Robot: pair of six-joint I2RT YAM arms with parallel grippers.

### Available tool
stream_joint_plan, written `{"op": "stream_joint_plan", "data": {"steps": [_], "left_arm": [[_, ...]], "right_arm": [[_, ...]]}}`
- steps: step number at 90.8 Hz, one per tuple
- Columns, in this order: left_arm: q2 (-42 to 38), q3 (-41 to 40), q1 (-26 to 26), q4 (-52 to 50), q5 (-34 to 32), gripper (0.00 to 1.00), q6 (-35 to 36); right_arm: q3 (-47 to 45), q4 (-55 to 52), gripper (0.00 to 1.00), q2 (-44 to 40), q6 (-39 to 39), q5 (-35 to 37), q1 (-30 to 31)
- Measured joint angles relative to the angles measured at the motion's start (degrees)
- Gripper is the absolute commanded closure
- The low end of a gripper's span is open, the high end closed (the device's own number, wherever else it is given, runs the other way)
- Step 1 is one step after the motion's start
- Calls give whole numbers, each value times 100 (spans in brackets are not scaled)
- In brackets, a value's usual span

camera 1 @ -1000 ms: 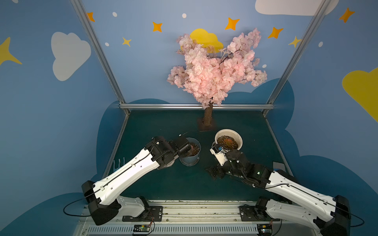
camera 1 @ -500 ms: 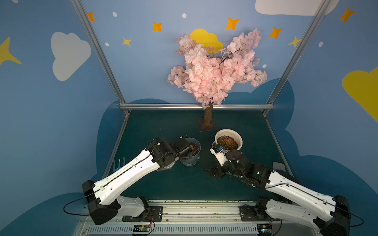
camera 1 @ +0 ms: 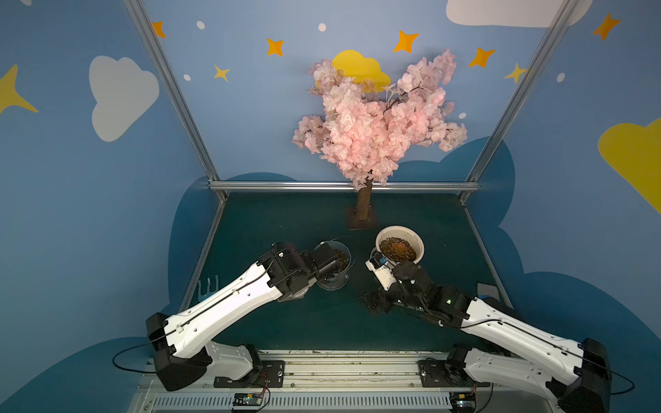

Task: Water the succulent around the soil edge
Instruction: Water the soil of the potted plant with water.

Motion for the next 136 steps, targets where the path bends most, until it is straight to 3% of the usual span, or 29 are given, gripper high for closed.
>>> {"op": "stream_joint_plan", "data": {"steps": [61,136], "left_arm": [[142,216,-131,-35,227,97,0],[984,807,-223,-63,234,97,0]], "right_arm": [[0,2,4,59,-2,-282,0],[0,-42,5,-94,20,-98,0]]}}
